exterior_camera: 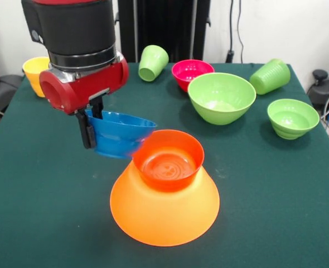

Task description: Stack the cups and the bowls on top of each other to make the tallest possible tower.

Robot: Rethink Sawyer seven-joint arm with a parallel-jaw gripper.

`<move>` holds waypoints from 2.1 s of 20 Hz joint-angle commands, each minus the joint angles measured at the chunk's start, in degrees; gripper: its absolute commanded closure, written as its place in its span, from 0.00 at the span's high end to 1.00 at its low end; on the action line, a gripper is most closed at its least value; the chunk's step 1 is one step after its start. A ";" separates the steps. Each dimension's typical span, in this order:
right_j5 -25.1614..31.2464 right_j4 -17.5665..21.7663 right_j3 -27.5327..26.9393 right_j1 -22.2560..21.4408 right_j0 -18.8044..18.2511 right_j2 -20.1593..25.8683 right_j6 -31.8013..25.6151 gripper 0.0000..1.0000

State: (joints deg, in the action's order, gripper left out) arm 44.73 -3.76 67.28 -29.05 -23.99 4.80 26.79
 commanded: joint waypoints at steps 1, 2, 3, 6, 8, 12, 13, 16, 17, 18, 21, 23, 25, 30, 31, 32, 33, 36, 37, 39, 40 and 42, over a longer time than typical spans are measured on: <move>2.54 -2.18 -3.43 1.68 1.03 2.52 15.35 0.00; 2.33 -2.29 -1.98 0.87 0.44 2.96 14.51 0.00; 2.68 -2.39 -1.18 0.03 -0.05 3.27 13.68 0.00; 3.23 -2.62 1.32 -2.43 -1.49 4.04 11.21 0.00; 3.32 -2.90 3.05 -3.71 -2.48 4.66 9.86 0.00; 7.69 -2.18 5.62 -5.85 -3.25 4.27 7.86 0.00; 8.78 -1.71 6.05 -6.17 -3.22 4.01 7.40 0.00; 11.53 -0.38 6.93 -6.66 -3.19 3.45 6.26 0.00; 12.68 -0.26 7.06 -6.82 -3.25 3.48 6.10 0.00; 14.58 -0.18 6.53 -6.79 -3.06 3.48 6.22 0.00; 17.85 0.15 6.07 -6.35 -2.84 3.69 6.33 0.00; 17.65 -0.08 7.15 -6.51 -2.92 3.97 6.53 0.00; 17.79 -0.57 8.40 -6.85 -3.08 4.37 6.64 0.00; 17.07 -1.77 10.96 -7.16 -3.67 5.41 6.97 0.00; 16.02 -2.03 11.71 -7.15 -3.99 5.72 6.83 0.00; 14.97 -2.29 12.45 -7.14 -4.31 6.03 6.70 0.00; 12.31 -2.67 13.59 -7.21 -4.82 6.55 6.50 0.00; 0.53 -2.81 18.50 -8.35 -7.25 9.20 4.41 0.00; -2.02 -2.68 19.69 -8.64 -8.16 10.27 3.56 0.00; -3.67 -2.82 20.75 -9.01 -9.37 11.99 3.01 0.00; -3.68 -2.71 20.94 -9.19 -9.72 12.44 3.06 0.00; -2.35 -2.09 20.18 -9.02 -9.22 12.37 4.62 0.00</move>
State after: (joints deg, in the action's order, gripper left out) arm 45.56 -6.18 80.30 -38.45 -32.45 9.66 29.31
